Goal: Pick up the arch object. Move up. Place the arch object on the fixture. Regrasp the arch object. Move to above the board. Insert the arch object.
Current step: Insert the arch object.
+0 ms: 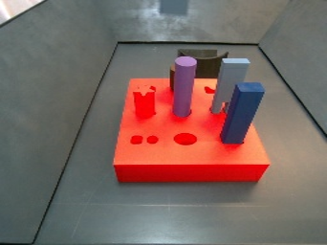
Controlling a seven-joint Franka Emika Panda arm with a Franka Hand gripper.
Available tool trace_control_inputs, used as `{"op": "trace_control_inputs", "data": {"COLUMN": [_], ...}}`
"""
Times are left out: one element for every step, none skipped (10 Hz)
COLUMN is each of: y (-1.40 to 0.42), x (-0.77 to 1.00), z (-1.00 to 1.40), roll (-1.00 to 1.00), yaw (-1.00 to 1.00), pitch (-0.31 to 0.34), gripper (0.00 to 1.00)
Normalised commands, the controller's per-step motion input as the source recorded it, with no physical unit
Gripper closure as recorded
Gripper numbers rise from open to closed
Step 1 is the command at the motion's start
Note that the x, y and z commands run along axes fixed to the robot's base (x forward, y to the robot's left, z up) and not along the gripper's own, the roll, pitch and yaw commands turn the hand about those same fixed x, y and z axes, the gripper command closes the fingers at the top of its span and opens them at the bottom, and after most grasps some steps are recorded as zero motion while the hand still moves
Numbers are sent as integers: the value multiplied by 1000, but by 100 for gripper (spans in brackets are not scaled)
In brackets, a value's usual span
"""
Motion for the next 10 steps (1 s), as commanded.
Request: {"op": "trace_control_inputs", "data": {"y": [134, 131, 234, 311, 329, 163, 23, 0, 0, 114], "x": [994, 1000, 1000, 1000, 1000, 1000, 1000, 1000, 1000, 1000], "z": [-811, -817, -700, -494, -409, -360, -271, -246, -251, -431], "roll": [-204, -206, -137, -33, 0, 0, -43, -56, -6, 43], "yaw": [157, 131, 74, 86, 97, 94, 57, 0, 0, 0], "pitch": [0, 0, 9, 44, 70, 97, 99, 97, 123, 131], "gripper": [100, 100, 100, 100, 100, 100, 100, 100, 100, 100]}}
